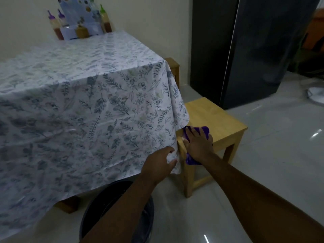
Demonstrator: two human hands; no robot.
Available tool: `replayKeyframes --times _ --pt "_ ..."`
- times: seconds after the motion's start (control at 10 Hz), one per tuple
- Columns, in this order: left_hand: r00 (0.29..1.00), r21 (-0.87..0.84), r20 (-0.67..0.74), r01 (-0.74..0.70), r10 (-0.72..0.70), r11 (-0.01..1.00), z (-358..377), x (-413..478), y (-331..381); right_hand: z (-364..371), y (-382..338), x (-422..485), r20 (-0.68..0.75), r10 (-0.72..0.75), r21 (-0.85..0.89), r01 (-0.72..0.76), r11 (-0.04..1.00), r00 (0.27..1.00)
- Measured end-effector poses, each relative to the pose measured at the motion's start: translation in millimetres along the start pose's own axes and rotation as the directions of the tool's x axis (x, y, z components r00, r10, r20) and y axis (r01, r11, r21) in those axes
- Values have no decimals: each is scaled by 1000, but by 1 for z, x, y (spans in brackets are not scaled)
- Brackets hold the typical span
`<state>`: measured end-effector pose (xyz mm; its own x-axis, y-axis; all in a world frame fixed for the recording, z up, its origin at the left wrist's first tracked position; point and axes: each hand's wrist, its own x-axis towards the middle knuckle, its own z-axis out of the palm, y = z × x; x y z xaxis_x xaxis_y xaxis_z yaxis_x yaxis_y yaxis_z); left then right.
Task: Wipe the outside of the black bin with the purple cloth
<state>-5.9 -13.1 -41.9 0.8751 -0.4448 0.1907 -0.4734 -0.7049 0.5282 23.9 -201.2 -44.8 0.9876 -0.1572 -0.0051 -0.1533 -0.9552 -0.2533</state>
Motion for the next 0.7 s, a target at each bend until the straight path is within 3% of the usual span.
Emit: replayKeyframes --times 0.1,0.2,0.4,0.5,0.7 --pt "993 -135 110 52 -37 990 -1 6 -6 8 -10 -15 -224 -36 54 49 997 974" --pt "990 -166 134 71 -49 984 0 7 -22 25 -26 -29 -359 -56 91 94 991 932" --pt "999 15 -23 38 -37 999 -39 -6 -71 48 -72 -40 -407 -224 133 301 945 885" --pt "988 92 -150 -9 23 996 -95 -7 -82 16 -103 -26 -384 -268 210 366 906 884" --pt "984 136 -177 -3 27 991 -228 10 -30 -102 -169 -21 -393 -325 244 439 865 860"
